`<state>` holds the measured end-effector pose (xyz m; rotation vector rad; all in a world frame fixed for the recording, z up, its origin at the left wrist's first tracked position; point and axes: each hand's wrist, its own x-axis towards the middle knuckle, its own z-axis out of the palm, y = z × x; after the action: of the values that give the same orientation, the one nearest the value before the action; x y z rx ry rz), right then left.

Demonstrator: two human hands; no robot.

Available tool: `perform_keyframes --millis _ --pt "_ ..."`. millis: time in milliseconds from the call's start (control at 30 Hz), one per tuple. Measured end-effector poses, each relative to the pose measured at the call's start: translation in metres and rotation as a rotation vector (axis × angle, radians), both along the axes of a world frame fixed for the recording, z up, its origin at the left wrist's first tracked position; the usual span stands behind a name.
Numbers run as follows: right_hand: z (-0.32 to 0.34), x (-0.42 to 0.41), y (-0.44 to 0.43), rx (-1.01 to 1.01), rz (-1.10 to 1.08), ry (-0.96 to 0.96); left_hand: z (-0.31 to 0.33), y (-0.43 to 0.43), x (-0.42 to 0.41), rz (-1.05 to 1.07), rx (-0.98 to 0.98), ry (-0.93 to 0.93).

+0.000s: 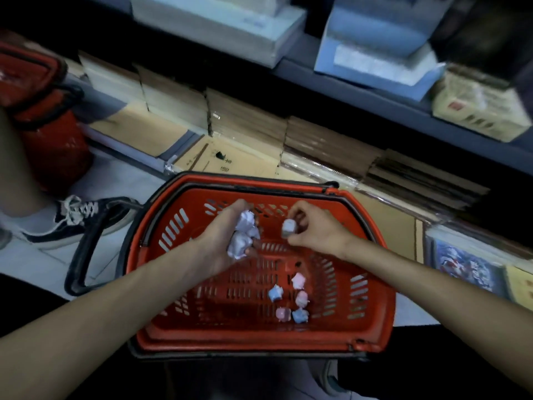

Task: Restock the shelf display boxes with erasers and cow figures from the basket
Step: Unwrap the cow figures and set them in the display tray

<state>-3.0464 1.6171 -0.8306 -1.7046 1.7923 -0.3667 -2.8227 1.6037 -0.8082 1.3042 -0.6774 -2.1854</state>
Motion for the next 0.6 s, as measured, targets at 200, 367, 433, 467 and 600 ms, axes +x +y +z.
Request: perform_keyframes --millis 200,367,433,467,600 --pt "0.090 0.005 0.016 -0.171 -0.082 -0.472 0.049 0.011 -0.007 -0.026 -0.245 -0.031" --pt "0.151 0.004 0.036 -0.305 -0.124 -0.691 0.098 0.024 -0.013 -0.045 -0.499 -0.165" --pt "0.165 0.001 0.043 -0.339 -0.137 -0.735 0.118 0.028 -0.021 -0.076 -0.608 -0.198" --pt "0.170 -0.001 0.045 -0.358 -0.140 -0.753 0.129 0.029 -0.026 -0.074 -0.651 -0.220" --pt "0.187 -0.010 0.049 -0.408 -0.141 -0.816 0.162 0.026 -0.044 -0.070 -0.642 -0.193"
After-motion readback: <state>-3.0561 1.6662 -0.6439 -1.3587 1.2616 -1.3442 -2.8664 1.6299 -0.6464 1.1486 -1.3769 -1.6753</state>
